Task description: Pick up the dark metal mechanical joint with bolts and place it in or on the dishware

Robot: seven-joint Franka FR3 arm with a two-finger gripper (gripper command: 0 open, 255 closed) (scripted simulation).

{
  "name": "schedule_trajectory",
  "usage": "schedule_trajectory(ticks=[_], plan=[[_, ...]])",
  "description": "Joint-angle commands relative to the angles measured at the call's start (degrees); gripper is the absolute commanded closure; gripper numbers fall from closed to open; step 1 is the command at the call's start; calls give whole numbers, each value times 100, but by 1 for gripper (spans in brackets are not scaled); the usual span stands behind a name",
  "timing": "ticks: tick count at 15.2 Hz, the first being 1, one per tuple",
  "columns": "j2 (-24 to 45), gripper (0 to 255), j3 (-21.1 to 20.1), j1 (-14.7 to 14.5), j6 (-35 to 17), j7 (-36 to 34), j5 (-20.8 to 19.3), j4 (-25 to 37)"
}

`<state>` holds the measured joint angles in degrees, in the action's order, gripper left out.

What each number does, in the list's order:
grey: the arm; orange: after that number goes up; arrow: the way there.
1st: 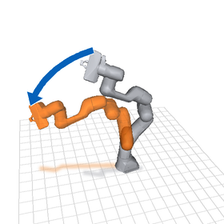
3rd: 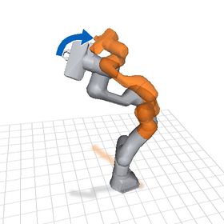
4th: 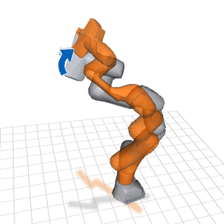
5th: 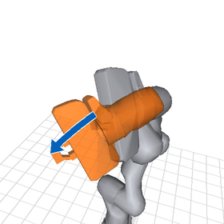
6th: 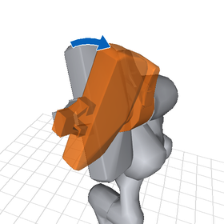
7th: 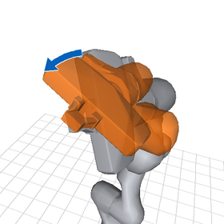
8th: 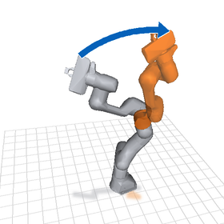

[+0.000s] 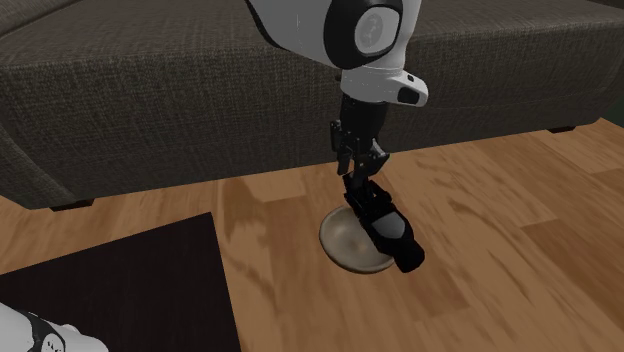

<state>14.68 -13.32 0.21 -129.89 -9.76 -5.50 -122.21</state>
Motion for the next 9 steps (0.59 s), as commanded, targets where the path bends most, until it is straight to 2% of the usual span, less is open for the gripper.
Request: schedule_trajectory(ticks=[1,3,4,9], plan=[[19,255,7,5,3,-1,-3,-17],[19,255,7,6,3,-1,-3,-17],[23,0,7,6,5,-1,-4,-13],[19,0,7,6,3,-1,-3,-17]])
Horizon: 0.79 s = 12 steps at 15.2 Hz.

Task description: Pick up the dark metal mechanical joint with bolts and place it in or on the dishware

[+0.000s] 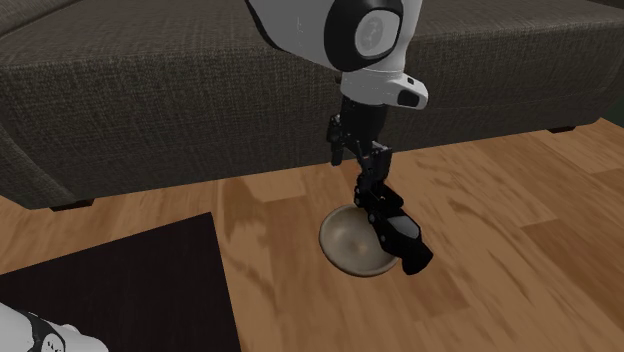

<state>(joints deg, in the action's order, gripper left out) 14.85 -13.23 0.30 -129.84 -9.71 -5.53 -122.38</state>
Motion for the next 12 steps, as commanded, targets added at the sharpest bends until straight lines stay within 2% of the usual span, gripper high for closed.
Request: schedule_trajectory(ticks=[1,4,12], plan=[[-106,0,-17,4,176,23,41,73],[-371,0,-50,19,677,90,140,318],[-371,0,-49,18,676,90,140,318]])
